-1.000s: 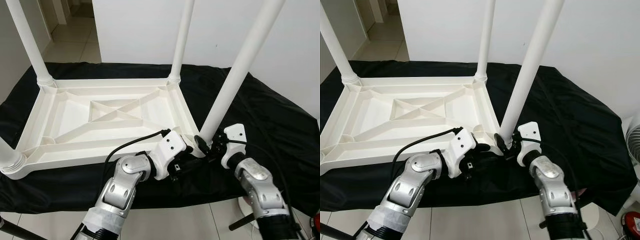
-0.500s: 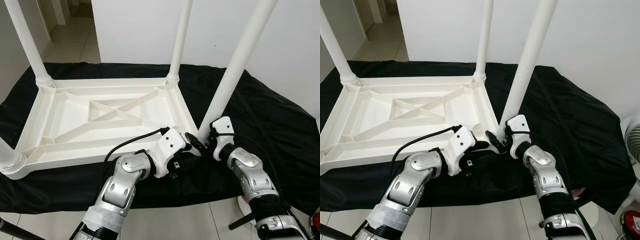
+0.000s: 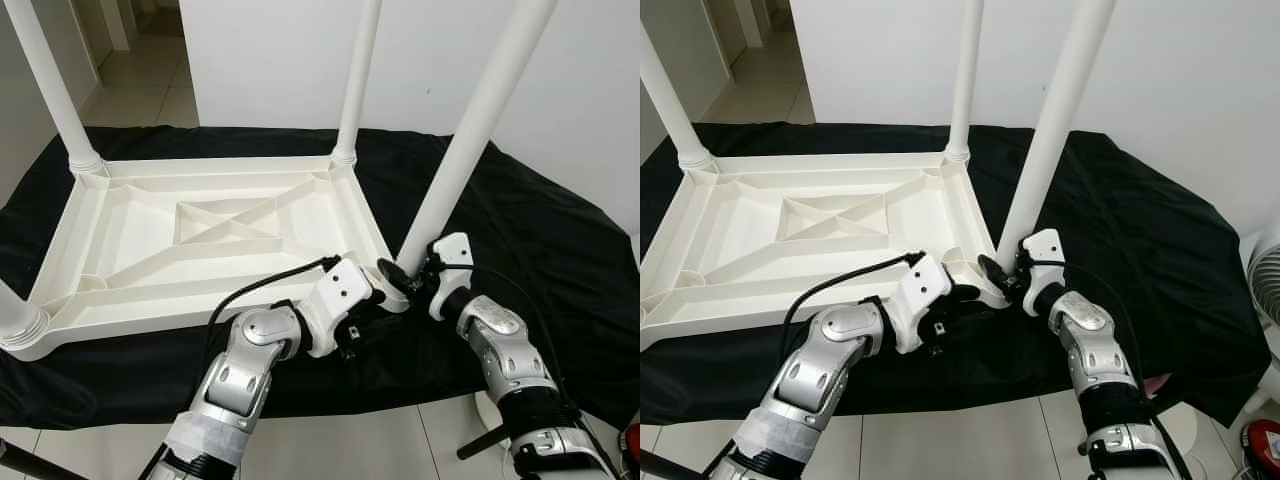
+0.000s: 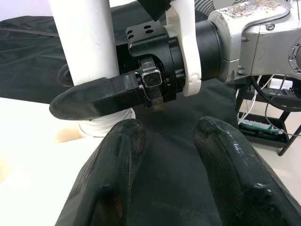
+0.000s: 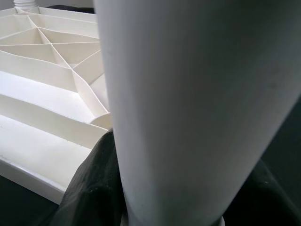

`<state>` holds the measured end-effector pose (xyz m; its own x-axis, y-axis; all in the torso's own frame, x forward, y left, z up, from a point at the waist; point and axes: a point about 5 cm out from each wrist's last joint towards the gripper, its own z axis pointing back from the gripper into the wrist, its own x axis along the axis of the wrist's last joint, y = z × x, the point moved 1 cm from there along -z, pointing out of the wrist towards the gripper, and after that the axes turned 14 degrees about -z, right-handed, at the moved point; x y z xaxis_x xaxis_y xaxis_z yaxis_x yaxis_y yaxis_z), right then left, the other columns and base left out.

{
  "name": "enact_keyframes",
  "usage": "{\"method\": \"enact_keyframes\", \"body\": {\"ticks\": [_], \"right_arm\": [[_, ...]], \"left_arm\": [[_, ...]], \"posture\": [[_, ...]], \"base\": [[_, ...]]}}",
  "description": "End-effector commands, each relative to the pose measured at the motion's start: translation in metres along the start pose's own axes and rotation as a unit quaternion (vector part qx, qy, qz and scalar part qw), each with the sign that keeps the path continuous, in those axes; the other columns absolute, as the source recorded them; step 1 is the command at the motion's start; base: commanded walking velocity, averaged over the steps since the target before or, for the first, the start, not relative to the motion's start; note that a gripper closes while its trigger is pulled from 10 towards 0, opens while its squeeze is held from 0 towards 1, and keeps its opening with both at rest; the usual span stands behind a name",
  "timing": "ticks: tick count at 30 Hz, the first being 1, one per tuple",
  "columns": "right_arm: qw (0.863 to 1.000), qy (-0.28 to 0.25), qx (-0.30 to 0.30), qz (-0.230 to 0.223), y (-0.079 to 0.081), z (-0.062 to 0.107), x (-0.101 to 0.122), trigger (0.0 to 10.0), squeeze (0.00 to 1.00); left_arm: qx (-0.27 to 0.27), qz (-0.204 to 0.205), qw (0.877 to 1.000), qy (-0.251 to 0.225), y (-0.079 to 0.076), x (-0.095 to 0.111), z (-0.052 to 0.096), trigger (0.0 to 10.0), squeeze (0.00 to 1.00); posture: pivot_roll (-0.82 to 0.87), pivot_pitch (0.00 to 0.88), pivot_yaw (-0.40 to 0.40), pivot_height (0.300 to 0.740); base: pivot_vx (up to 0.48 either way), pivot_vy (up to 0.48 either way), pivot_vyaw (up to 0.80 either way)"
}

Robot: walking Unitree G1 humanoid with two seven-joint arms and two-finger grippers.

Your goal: Building children table

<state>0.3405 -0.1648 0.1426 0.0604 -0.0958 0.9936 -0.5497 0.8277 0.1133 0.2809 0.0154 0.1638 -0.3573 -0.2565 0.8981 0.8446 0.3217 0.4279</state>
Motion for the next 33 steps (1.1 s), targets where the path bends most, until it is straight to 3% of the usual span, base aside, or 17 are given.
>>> {"method": "enact_keyframes", "body": {"ticks": [1, 6, 12, 18, 22, 26, 33], "right_arm": [[1.000, 0.028, 0.007, -0.001, 0.004, 0.002, -0.013, 10.0, 0.00], [0.998, -0.013, -0.050, -0.021, 0.016, 0.004, -0.005, 10.0, 0.00], [0.995, -0.027, -0.086, -0.031, 0.029, 0.004, -0.005, 10.0, 0.00], [0.984, -0.043, -0.160, -0.063, 0.040, 0.001, -0.008, 10.0, 0.00], [0.948, -0.060, -0.299, -0.087, 0.044, 0.005, -0.014, 10.0, 0.00], [0.948, -0.061, -0.298, -0.094, 0.049, 0.004, -0.014, 10.0, 0.00], [0.945, -0.057, -0.309, -0.089, 0.044, 0.009, -0.013, 10.0, 0.00]], "left_arm": [[0.054, 0.003, 0.998, 0.018, 0.005, -0.002, -0.002, 10.0, 0.00], [0.052, 0.005, 0.998, 0.019, 0.003, -0.002, -0.001, 10.0, 0.00], [0.053, 0.005, 0.998, 0.020, 0.003, -0.003, -0.001, 10.0, 0.00], [0.051, 0.004, 0.999, 0.019, 0.002, -0.003, -0.002, 10.0, 0.00], [0.048, 0.003, 0.999, 0.016, 0.001, -0.002, -0.004, 10.0, 0.00], [0.049, 0.003, 0.999, 0.016, 0.001, -0.002, -0.003, 10.0, 0.00], [0.050, 0.005, 0.999, 0.018, 0.000, -0.003, -0.003, 10.0, 0.00]], "posture": [[0.02, 0.065, -0.043, 0.740], [0.03, 0.067, -0.048, 0.740], [0.03, 0.062, -0.054, 0.740], [0.02, 0.054, -0.056, 0.740], [0.03, 0.046, -0.062, 0.740], [0.03, 0.042, -0.063, 0.740], [0.03, 0.039, -0.067, 0.740]], "base": [[0.000, 0.000, 0.00], [0.000, 0.000, 0.00], [0.000, 0.000, 0.00], [0.000, 0.000, 0.00], [0.000, 0.000, 0.00], [0.000, 0.000, 0.00], [0.000, 0.000, 0.00]]}}
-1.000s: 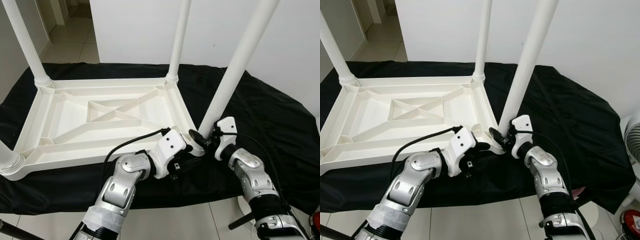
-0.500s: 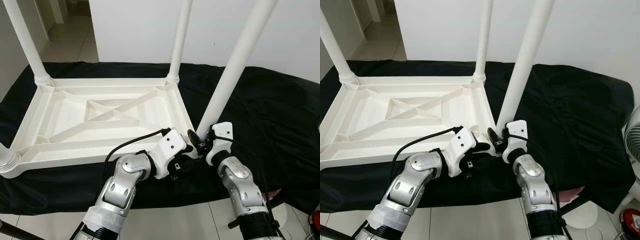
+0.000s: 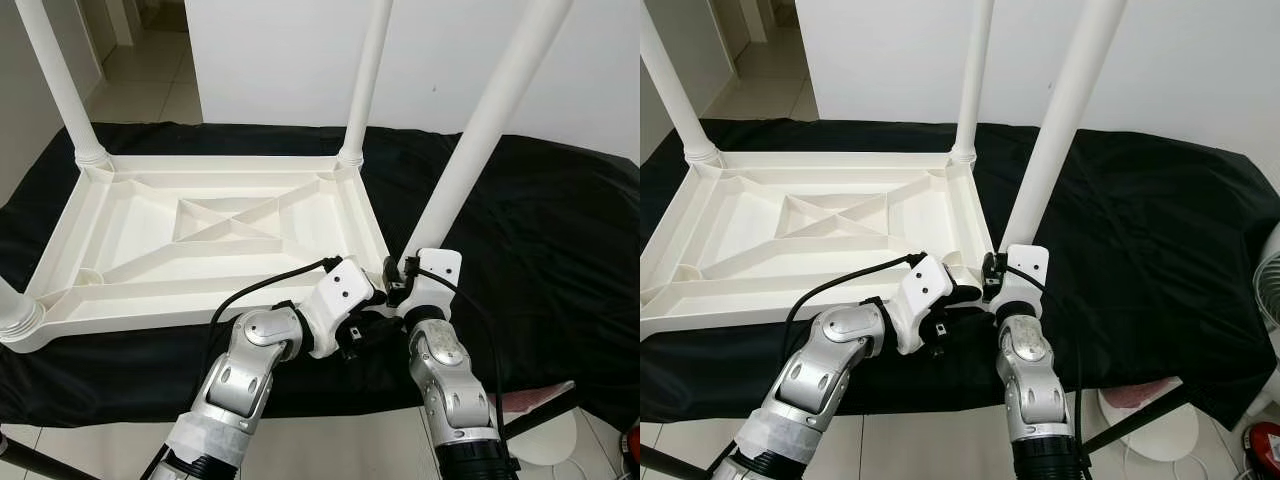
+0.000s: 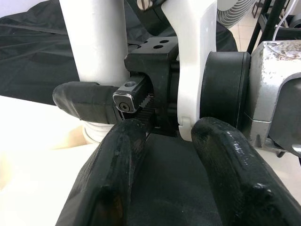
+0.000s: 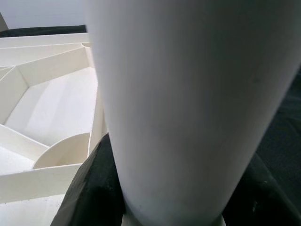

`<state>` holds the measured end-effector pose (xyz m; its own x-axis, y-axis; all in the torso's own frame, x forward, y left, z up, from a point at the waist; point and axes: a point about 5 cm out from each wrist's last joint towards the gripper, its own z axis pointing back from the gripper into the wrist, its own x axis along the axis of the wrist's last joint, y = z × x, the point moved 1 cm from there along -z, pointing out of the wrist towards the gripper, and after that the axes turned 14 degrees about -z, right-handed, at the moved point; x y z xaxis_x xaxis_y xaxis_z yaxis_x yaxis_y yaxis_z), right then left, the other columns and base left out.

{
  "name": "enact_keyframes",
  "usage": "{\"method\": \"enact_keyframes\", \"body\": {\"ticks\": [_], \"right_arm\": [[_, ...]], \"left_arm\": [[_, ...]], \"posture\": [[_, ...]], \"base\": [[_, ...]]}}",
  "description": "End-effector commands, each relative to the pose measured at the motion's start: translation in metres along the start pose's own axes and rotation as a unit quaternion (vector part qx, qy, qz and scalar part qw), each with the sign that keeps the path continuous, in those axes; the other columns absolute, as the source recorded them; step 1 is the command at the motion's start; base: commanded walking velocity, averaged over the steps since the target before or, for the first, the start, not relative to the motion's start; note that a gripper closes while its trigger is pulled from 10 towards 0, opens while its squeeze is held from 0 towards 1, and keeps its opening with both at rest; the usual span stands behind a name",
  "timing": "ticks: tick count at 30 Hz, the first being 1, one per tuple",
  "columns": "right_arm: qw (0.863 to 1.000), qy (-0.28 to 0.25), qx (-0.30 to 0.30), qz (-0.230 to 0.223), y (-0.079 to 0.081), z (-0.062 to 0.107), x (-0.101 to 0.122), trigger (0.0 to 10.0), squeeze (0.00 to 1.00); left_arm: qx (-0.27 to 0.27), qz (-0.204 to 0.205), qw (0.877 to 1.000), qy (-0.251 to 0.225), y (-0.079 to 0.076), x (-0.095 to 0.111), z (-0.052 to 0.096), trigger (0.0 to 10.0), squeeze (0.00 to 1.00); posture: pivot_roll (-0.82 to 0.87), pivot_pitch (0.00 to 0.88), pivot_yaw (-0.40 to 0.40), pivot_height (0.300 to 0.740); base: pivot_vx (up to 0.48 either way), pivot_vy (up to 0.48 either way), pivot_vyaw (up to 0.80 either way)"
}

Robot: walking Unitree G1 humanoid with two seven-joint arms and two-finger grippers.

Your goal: Building children table

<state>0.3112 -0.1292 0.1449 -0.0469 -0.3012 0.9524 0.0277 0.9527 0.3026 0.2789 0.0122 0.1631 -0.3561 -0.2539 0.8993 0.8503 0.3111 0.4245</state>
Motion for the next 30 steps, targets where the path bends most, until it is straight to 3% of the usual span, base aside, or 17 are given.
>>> {"method": "enact_keyframes", "body": {"ticks": [1, 2, 3, 4, 8, 12, 13, 14, 15, 18, 23, 30], "right_arm": [[1.000, 0.022, -0.013, 0.005, -0.006, 0.003, -0.009, 10.0, 0.00], [1.000, 0.020, -0.019, 0.005, -0.008, 0.003, -0.008, 10.0, 0.89], [1.000, 0.020, -0.019, 0.005, -0.008, 0.003, -0.008, 10.0, 0.89], [1.000, 0.015, -0.020, 0.002, -0.011, 0.003, -0.005, 10.0, 1.00], [1.000, -0.004, -0.006, -0.005, -0.021, 0.003, 0.006, 10.0, 1.00], [0.999, 0.003, 0.053, 0.002, -0.027, 0.004, 0.014, 10.0, 1.00], [0.996, 0.011, 0.090, 0.009, -0.028, 0.004, 0.016, 10.0, 0.60], [0.991, 0.020, 0.133, 0.027, -0.029, 0.006, 0.019, 10.0, 0.00], [0.991, 0.020, 0.133, 0.027, -0.029, 0.006, 0.019, 10.0, 0.00], [0.972, 0.050, 0.220, 0.069, -0.036, 0.009, 0.025, 10.0, 0.00], [0.957, 0.063, 0.264, 0.105, -0.042, 0.004, 0.032, 10.0, 0.00], [0.929, 0.095, 0.328, 0.140, -0.033, -0.006, 0.024, 10.0, 0.00]], "left_arm": [[0.056, 0.004, 0.998, 0.019, 0.003, -0.004, -0.001, 10.0, 0.00], [0.057, 0.004, 0.998, 0.019, 0.004, -0.004, 0.000, 10.0, 0.00], [0.057, 0.004, 0.998, 0.019, 0.004, -0.004, 0.000, 10.0, 0.00], [0.058, 0.005, 0.998, 0.019, 0.004, -0.004, 0.000, 10.0, 0.00], [0.060, 0.005, 0.998, 0.020, 0.005, -0.004, 0.001, 10.0, 0.00], [0.065, 0.006, 0.998, 0.023, 0.008, -0.004, 0.002, 10.0, 0.00], [0.065, 0.006, 0.998, 0.023, 0.008, -0.004, 0.002, 10.0, 0.00], [0.064, 0.007, 0.998, 0.023, 0.008, -0.004, 0.002, 10.0, 0.00], [0.064, 0.007, 0.998, 0.023, 0.008, -0.004, 0.002, 10.0, 0.00], [0.061, 0.007, 0.998, 0.023, 0.007, -0.005, 0.002, 10.0, 0.00], [0.061, 0.005, 0.998, 0.021, 0.009, -0.004, 0.001, 10.0, 0.00], [0.064, 0.003, 0.998, 0.021, 0.011, -0.003, 0.001, 10.0, 0.00]], "posture": [[0.03, 0.039, -0.067, 0.740], [0.03, 0.041, -0.070, 0.740], [0.03, 0.041, -0.070, 0.740], [0.03, 0.041, -0.070, 0.740], [0.03, 0.039, -0.067, 0.740], [0.02, 0.062, -0.060, 0.740], [0.02, 0.064, -0.057, 0.740], [0.02, 0.067, -0.056, 0.740], [0.02, 0.067, -0.056, 0.740], [0.01, 0.065, -0.050, 0.740], [0.02, 0.060, -0.050, 0.740], [0.03, 0.050, -0.048, 0.740]], "base": [[0.000, 0.000, 0.00], [0.000, 0.000, 0.00], [0.000, 0.000, 0.00], [0.000, 0.000, 0.00], [0.000, 0.000, 0.00], [0.000, 0.000, 0.00], [0.000, 0.000, 0.00], [0.000, 0.000, 0.00], [0.000, 0.000, 0.00], [0.000, 0.000, 0.00], [0.000, 0.000, 0.00], [0.000, 0.000, 0.00]]}}
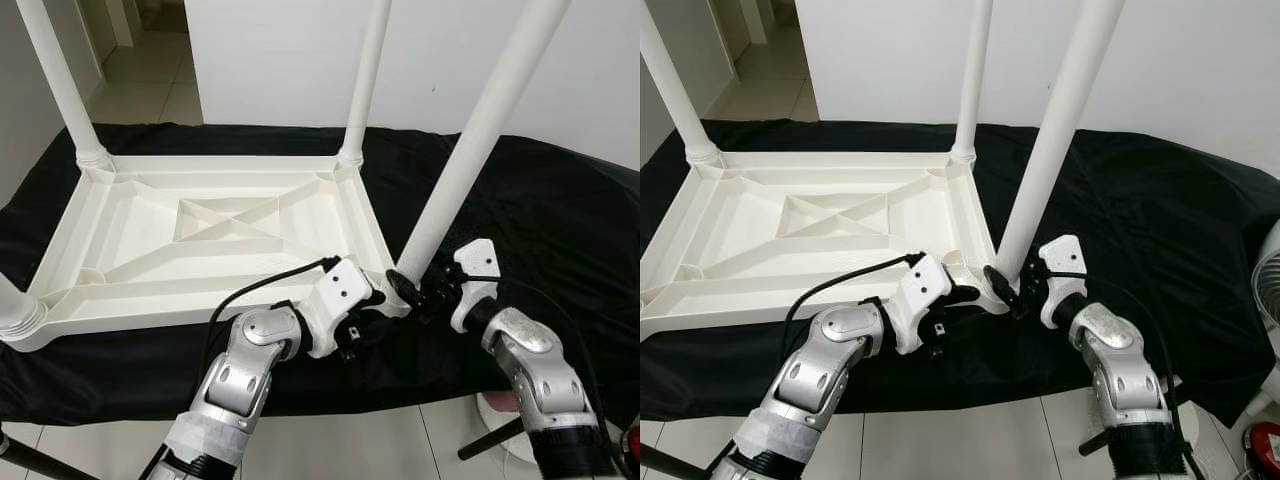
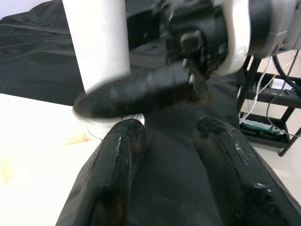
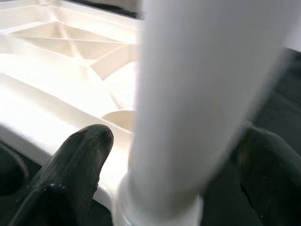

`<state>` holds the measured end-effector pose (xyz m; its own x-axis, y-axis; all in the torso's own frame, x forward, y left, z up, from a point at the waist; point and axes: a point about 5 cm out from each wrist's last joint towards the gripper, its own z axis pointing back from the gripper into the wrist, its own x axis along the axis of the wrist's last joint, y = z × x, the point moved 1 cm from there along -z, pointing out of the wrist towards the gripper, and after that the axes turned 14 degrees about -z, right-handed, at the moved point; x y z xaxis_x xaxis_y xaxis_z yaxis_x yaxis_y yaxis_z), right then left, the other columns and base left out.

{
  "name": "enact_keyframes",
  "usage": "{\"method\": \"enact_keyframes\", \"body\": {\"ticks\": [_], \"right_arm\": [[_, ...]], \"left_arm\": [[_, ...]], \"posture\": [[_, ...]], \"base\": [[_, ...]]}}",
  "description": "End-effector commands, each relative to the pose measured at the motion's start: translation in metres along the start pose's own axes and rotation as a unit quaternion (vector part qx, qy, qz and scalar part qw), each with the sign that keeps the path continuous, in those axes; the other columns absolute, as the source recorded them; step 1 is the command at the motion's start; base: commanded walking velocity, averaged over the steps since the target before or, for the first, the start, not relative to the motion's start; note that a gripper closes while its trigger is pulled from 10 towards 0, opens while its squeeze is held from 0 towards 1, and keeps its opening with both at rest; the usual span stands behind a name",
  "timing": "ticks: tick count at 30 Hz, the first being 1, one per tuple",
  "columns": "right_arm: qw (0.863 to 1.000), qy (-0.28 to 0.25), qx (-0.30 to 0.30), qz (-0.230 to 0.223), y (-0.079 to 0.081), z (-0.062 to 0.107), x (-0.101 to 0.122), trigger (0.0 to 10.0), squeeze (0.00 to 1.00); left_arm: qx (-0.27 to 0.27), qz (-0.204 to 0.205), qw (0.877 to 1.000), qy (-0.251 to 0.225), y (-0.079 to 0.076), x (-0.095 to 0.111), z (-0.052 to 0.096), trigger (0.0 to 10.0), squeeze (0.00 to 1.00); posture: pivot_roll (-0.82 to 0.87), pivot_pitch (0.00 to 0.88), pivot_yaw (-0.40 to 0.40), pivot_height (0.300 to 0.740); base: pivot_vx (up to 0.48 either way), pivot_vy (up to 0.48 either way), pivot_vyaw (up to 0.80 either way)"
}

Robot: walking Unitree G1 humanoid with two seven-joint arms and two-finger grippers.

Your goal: Building children table

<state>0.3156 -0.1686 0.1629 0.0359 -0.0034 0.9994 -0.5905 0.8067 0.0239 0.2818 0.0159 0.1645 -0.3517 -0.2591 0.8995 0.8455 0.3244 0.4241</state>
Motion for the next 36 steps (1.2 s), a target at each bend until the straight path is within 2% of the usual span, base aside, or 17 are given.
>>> {"method": "enact_keyframes", "body": {"ticks": [1, 4, 6, 7, 8, 9, 10, 21, 30, 31, 34, 36], "right_arm": [[1.000, 0.017, 0.016, 0.006, 0.001, -0.003, -0.006, 10.0, 0.00], [0.999, 0.028, 0.028, 0.007, 0.002, -0.014, -0.012, 10.0, 0.00], [0.999, 0.031, 0.029, 0.007, 0.003, -0.015, -0.013, 10.0, 0.00], [0.999, 0.038, 0.028, 0.008, 0.002, -0.018, -0.017, 6.4, 0.00], [0.999, 0.043, 0.028, 0.001, 0.002, -0.019, -0.020, 1.6, 0.00], [0.999, 0.043, 0.028, 0.001, 0.002, -0.019, -0.020, 1.6, 0.00], [0.999, 0.047, 0.027, -0.005, 0.001, -0.020, -0.023, 0.0, 0.00], [0.999, 0.041, 0.018, -0.024, -0.010, -0.015, -0.027, 0.0, 0.00], [0.998, 0.016, -0.027, -0.053, -0.020, -0.009, -0.028, 0.0, 0.00], [0.997, 0.009, -0.042, -0.059, -0.021, -0.008, -0.028, 10.0, 0.00], [0.996, 0.002, -0.058, -0.065, -0.021, -0.009, -0.027, 10.0, 0.00], [0.991, -0.017, -0.107, -0.074, -0.017, -0.012, -0.025, 10.0, 0.00]], "left_arm": [[0.057, 0.001, 0.998, 0.018, 0.007, -0.003, -0.001, 10.0, 0.00], [0.058, 0.000, 0.998, 0.019, 0.009, -0.003, -0.001, 10.0, 0.00], [0.059, 0.000, 0.998, 0.019, 0.009, -0.003, -0.001, 10.0, 0.00], [0.059, -0.001, 0.998, 0.019, 0.009, -0.003, -0.001, 10.0, 0.00], [0.059, -0.001, 0.998, 0.019, 0.009, -0.002, -0.001, 10.0, 0.00], [0.059, -0.001, 0.998, 0.019, 0.009, -0.002, -0.001, 10.0, 0.00], [0.060, -0.002, 0.998, 0.019, 0.009, -0.002, 0.000, 10.0, 0.00], [0.060, 0.001, 0.998, 0.020, 0.008, -0.002, 0.000, 10.0, 0.00], [0.056, 0.001, 0.998, 0.018, 0.007, -0.002, -0.002, 10.0, 0.00], [0.055, 0.001, 0.998, 0.018, 0.006, -0.002, -0.001, 10.0, 0.00], [0.054, 0.001, 0.998, 0.018, 0.006, -0.003, -0.001, 10.0, 0.00], [0.053, 0.003, 0.998, 0.019, 0.004, -0.003, -0.002, 10.0, 0.00]], "posture": [[0.03, 0.050, -0.048, 0.740], [0.03, 0.049, -0.047, 0.740], [0.03, 0.049, -0.047, 0.740], [0.04, 0.049, -0.047, 0.740], [0.04, 0.049, -0.047, 0.740], [0.04, 0.049, -0.047, 0.740], [0.04, 0.049, -0.047, 0.740], [0.04, 0.049, -0.047, 0.740], [0.03, 0.047, -0.044, 0.740], [0.03, 0.047, -0.044, 0.740], [0.03, 0.049, -0.044, 0.740], [0.03, 0.047, -0.049, 0.740]], "base": [[0.000, 0.000, 0.00], [0.000, 0.000, 0.00], [0.000, 0.000, 0.00], [0.000, 0.000, 0.00], [0.000, 0.000, 0.00], [0.000, 0.000, 0.00], [0.000, 0.000, 0.00], [0.000, 0.000, 0.00], [0.000, 0.000, 0.00], [0.000, 0.000, 0.00], [0.000, 0.000, 0.00], [0.000, 0.000, 0.00]]}}
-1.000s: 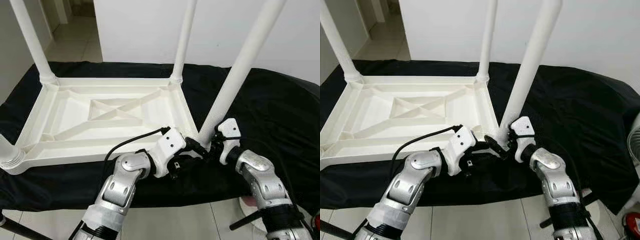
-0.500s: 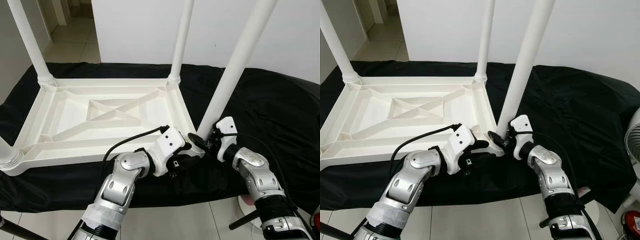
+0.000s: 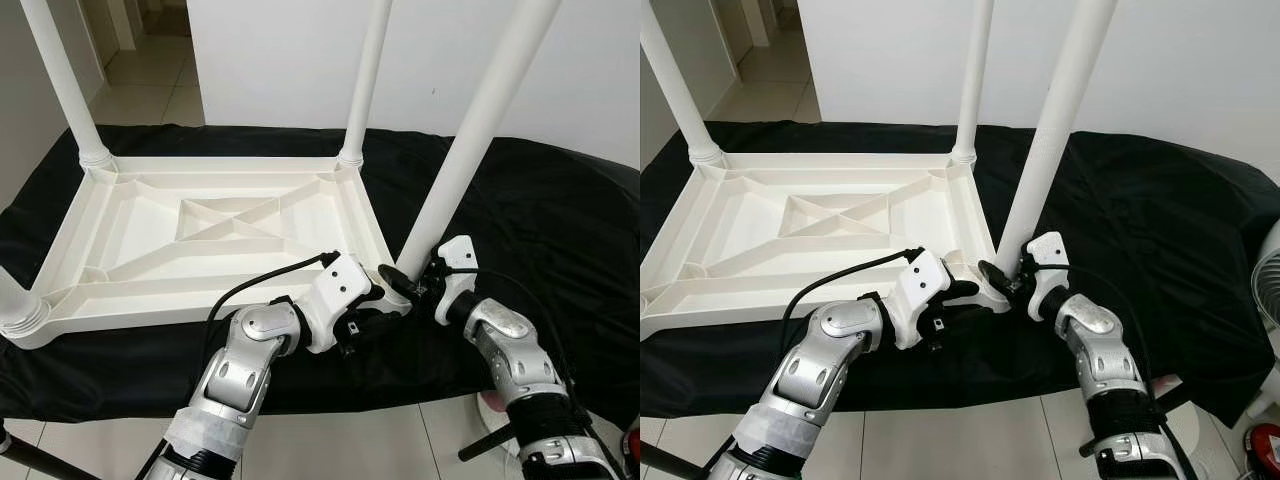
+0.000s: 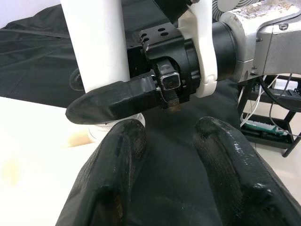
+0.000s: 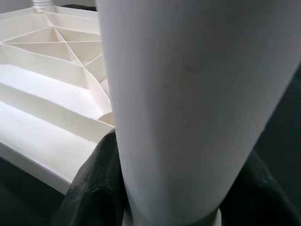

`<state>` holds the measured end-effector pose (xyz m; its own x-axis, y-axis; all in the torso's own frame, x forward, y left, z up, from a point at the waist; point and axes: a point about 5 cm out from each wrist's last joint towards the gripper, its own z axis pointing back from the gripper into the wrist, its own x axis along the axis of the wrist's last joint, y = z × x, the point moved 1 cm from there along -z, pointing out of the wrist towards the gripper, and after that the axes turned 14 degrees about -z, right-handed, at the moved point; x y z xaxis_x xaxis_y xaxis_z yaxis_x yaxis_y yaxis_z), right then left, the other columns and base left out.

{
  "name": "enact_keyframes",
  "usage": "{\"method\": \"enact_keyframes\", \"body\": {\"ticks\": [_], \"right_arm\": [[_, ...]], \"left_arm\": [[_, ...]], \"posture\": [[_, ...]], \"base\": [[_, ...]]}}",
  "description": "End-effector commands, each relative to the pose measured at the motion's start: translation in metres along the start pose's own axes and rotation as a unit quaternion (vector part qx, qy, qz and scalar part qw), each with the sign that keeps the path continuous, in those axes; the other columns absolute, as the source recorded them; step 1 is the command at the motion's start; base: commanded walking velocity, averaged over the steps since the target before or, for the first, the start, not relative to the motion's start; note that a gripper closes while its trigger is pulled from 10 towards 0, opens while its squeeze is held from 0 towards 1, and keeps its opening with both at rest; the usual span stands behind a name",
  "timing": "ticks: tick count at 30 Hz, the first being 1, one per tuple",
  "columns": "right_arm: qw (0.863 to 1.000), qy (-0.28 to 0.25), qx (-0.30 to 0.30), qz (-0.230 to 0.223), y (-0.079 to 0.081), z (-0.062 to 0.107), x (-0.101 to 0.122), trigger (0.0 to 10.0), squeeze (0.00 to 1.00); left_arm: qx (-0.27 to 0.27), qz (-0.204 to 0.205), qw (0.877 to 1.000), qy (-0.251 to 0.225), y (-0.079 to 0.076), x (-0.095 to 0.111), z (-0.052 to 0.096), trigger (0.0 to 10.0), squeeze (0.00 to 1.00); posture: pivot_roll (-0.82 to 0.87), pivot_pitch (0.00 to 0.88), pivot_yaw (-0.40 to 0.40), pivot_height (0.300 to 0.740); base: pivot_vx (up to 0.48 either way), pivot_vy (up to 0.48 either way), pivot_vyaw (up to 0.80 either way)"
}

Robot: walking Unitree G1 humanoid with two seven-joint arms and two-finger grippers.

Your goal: Building children table

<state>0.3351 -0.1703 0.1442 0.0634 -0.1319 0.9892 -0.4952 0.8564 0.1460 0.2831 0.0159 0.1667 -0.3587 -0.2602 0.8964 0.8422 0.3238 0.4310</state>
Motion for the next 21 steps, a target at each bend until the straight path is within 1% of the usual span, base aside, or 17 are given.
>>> {"method": "enact_keyframes", "body": {"ticks": [1, 2, 3, 4, 5, 6, 8, 10, 12, 13, 16, 17, 20, 21], "right_arm": [[0.998, 0.004, -0.054, -0.012, -0.005, 0.003, -0.007, 10.0, 0.00], [0.997, -0.005, -0.072, -0.016, -0.003, 0.002, -0.006, 10.0, 0.00], [0.997, -0.005, -0.072, -0.016, -0.003, 0.002, -0.006, 10.0, 0.00], [0.993, -0.030, -0.109, -0.028, 0.004, 0.002, -0.004, 10.0, 0.00], [0.991, -0.040, -0.125, -0.036, 0.006, 0.003, -0.004, 10.0, 0.00], [0.991, -0.040, -0.125, -0.036, 0.006, 0.003, -0.004, 10.0, 0.00], [0.984, -0.055, -0.162, -0.047, 0.009, 0.003, -0.004, 10.0, 0.00], [0.971, -0.068, -0.218, -0.069, 0.011, 0.005, -0.006, 10.0, 0.00], [0.958, -0.074, -0.268, -0.072, 0.013, 0.006, -0.009, 10.0, 0.00], [0.953, -0.077, -0.284, -0.076, 0.015, 0.006, -0.010, 10.0, 0.00], [0.949, -0.079, -0.293, -0.081, 0.016, 0.006, -0.011, 10.0, 0.00], [0.947, -0.082, -0.297, -0.092, 0.023, 0.005, -0.012, 10.0, 0.00], [0.947, -0.082, -0.297, -0.092, 0.023, 0.005, -0.012, 10.0, 0.00], [0.947, -0.081, -0.296, -0.092, 0.023, 0.006, -0.012, 10.0, 0.00]], "left_arm": [[0.052, 0.006, 0.998, 0.020, 0.002, -0.005, -0.001, 10.0, 0.00], [0.052, 0.007, 0.998, 0.020, 0.002, -0.005, -0.002, 10.0, 0.00], [0.052, 0.007, 0.998, 0.020, 0.002, -0.005, -0.002, 10.0, 0.00], [0.052, 0.008, 0.998, 0.020, 0.001, -0.005, -0.002, 10.0, 0.00], [0.053, 0.008, 0.998, 0.020, 0.001, -0.005, -0.001, 10.0, 0.00], [0.053, 0.008, 0.998, 0.020, 0.001, -0.005, -0.001, 10.0, 0.00], [0.055, 0.009, 0.998, 0.021, 0.001, -0.005, -0.001, 10.0, 0.00], [0.056, 0.009, 0.998, 0.022, 0.001, -0.006, -0.001, 10.0, 0.00], [0.056, 0.010, 0.998, 0.022, 0.001, -0.006, -0.001, 10.0, 0.00], [0.056, 0.010, 0.998, 0.022, 0.001, -0.006, -0.001, 10.0, 0.00], [0.056, 0.010, 0.998, 0.022, 0.001, -0.006, -0.001, 10.0, 0.00], [0.057, 0.011, 0.998, 0.022, 0.001, -0.006, 0.000, 10.0, 0.00], [0.057, 0.011, 0.998, 0.022, 0.001, -0.006, 0.000, 10.0, 0.00], [0.059, 0.012, 0.998, 0.023, 0.002, -0.006, 0.000, 10.0, 0.00]], "posture": [[0.03, 0.047, -0.049, 0.740], [0.03, 0.047, -0.049, 0.740], [0.03, 0.047, -0.049, 0.740], [0.03, 0.044, -0.057, 0.740], [0.03, 0.044, -0.057, 0.740], [0.03, 0.044, -0.057, 0.740], [0.03, 0.042, -0.059, 0.740], [0.03, 0.043, -0.061, 0.740], [0.03, 0.048, -0.062, 0.740], [0.03, 0.046, -0.062, 0.740], [0.03, 0.049, -0.064, 0.740], [0.03, 0.050, -0.063, 0.740], [0.03, 0.050, -0.063, 0.740], [0.03, 0.064, -0.063, 0.740]], "base": [[0.000, 0.000, 0.00], [0.000, 0.000, 0.00], [0.000, 0.000, 0.00], [0.000, 0.000, 0.00], [0.000, 0.000, 0.00], [0.000, 0.000, 0.00], [0.000, 0.000, 0.00], [0.000, 0.000, 0.00], [0.000, 0.000, 0.00], [0.000, 0.000, 0.00], [0.000, 0.000, 0.00], [0.000, 0.000, 0.00], [0.000, 0.000, 0.00], [0.000, 0.000, 0.00]]}}
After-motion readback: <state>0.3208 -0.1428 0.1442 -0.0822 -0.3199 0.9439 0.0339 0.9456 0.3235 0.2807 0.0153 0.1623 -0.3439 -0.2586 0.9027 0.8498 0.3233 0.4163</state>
